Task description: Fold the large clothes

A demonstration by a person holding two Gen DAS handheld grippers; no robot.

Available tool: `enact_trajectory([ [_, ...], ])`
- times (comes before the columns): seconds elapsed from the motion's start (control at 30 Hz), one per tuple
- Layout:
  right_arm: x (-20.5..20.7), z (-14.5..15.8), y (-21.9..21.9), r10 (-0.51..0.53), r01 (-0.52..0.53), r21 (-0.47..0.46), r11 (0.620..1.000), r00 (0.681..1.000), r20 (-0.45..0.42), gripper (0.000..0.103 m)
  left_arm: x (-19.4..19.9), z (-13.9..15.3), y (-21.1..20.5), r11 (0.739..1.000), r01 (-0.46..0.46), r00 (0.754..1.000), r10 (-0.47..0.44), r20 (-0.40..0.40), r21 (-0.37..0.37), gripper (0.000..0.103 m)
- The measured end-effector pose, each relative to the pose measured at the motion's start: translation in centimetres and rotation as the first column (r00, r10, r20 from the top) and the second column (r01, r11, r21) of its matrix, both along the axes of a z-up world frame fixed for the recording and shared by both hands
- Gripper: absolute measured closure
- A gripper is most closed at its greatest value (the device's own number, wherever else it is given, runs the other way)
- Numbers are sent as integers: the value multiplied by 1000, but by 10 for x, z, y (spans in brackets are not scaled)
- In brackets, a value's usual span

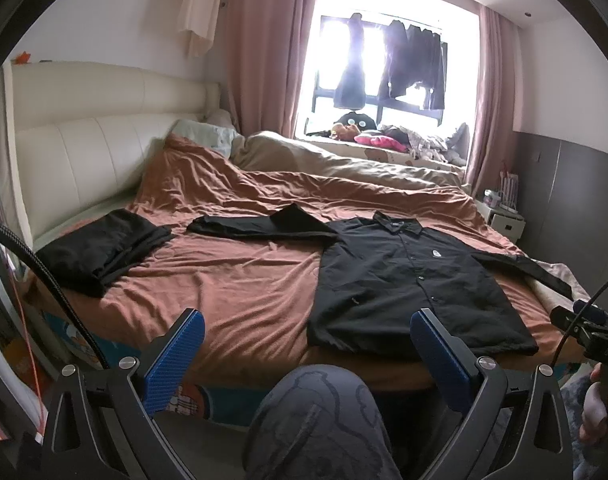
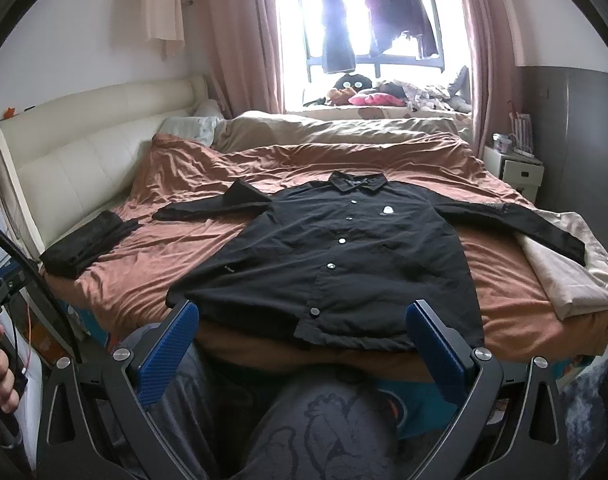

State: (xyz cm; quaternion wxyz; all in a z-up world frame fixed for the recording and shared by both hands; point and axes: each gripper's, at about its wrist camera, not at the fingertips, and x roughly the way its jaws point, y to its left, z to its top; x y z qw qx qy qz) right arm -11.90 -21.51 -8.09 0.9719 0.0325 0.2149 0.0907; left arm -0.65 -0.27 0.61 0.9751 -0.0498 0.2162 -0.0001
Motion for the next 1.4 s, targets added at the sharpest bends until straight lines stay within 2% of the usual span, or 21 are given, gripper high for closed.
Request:
enact_trajectory([
  [0.8,-2,-1,-5,-21,21,1,1000,1000,11,0,-6,1,-5,999,29,999,-28,17,-15,0],
  [1.4,-32,3,-4,-34,34,4,999,999,35,0,-28,9,-3,997,71,997,-71,33,1,0],
])
